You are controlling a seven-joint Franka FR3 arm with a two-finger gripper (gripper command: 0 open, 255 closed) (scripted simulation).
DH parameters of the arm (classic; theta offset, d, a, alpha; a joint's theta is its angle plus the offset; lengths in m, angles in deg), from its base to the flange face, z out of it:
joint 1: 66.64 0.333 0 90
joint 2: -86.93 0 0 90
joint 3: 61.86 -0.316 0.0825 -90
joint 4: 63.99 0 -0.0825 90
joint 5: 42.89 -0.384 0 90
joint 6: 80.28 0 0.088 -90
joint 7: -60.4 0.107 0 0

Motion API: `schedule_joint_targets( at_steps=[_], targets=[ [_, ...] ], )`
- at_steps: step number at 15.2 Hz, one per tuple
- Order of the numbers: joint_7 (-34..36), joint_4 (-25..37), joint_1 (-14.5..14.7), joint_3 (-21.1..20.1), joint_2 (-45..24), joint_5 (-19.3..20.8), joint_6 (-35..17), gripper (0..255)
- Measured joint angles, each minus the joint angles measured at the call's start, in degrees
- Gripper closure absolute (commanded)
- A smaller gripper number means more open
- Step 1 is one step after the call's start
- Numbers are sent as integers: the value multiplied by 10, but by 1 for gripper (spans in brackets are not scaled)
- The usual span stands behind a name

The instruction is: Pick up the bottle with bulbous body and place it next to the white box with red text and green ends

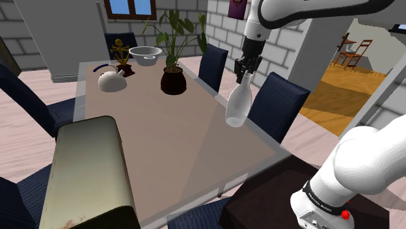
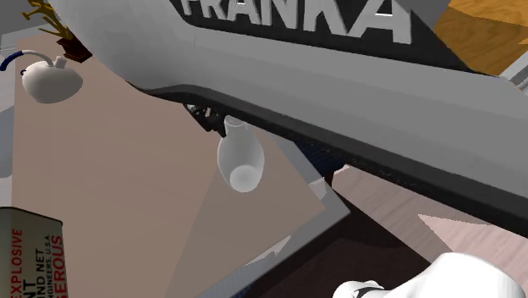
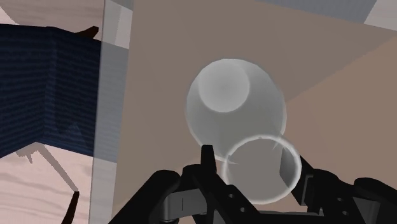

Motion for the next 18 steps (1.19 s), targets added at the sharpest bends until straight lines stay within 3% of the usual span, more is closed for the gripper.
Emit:
schedule_joint_targets(
  at_steps=[18],
  targets=[
    [-2,159,1,-1,-20,-2,139,255]
  ],
)
